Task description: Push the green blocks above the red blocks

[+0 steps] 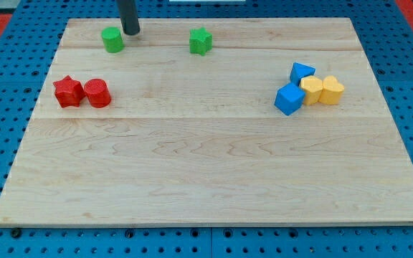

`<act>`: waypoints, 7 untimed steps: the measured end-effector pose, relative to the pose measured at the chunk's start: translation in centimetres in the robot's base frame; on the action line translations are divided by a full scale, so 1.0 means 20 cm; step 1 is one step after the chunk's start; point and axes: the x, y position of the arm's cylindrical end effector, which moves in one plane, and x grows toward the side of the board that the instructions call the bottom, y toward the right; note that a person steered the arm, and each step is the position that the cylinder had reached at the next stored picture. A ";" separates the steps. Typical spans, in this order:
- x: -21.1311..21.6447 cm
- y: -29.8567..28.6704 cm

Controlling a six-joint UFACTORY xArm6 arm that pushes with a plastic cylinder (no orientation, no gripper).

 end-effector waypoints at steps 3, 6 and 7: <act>0.69 0.07; 0.70 -0.07; 0.59 0.22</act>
